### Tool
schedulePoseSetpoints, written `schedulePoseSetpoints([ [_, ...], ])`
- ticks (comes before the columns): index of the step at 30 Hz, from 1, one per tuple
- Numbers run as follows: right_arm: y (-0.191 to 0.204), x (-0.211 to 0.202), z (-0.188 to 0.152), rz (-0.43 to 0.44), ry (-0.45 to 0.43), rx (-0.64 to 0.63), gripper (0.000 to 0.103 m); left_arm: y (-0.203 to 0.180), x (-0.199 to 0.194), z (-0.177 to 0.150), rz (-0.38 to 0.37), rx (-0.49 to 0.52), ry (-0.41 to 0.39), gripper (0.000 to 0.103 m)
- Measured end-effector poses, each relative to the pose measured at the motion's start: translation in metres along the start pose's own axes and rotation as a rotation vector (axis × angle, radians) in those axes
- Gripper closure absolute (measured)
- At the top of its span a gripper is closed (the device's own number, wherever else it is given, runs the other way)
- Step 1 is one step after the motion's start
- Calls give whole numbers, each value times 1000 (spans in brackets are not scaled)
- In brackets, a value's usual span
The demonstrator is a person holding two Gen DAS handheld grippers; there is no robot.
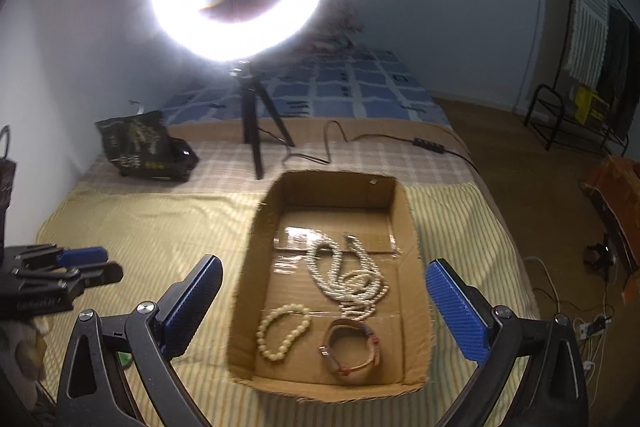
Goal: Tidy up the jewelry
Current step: 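Move both tools back toward the blue bangle with the green jade pendant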
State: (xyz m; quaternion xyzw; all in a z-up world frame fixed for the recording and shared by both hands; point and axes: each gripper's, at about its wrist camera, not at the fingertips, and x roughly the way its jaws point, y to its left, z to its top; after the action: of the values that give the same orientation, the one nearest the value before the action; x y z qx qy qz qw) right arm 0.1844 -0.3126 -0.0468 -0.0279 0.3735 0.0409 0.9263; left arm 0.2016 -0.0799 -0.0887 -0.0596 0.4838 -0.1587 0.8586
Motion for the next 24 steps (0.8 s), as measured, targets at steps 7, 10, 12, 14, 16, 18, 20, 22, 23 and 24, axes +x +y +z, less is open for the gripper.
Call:
schedulePoseSetpoints([
  [7,44,-13,-25,124,-5,-89,9,29,-11,-11,30,-19,5,59],
  [10,63,-13,-40,193,24,-118,16,39,-13,-17,36,-26,16,59],
  [12,74,-11,-48,234,50,-142,22,46,-14,-21,40,-31,24,59],
  [14,84,-8,-57,265,81,-165,24,52,-15,-24,40,-39,31,59],
  [16,93,-3,-63,292,112,-183,29,59,-15,-28,40,-47,40,59],
  [18,102,3,-67,326,148,-198,32,63,-17,-32,43,-50,45,59],
  [20,109,9,-70,348,179,-210,35,68,-17,-34,47,-51,51,59],
  [22,115,14,-73,365,210,-216,38,74,-18,-39,50,-54,57,59],
  [23,116,17,-75,375,230,-215,39,76,-18,-41,50,-54,63,59],
  [24,116,19,-77,380,245,-214,42,80,-17,-44,52,-54,71,59],
])
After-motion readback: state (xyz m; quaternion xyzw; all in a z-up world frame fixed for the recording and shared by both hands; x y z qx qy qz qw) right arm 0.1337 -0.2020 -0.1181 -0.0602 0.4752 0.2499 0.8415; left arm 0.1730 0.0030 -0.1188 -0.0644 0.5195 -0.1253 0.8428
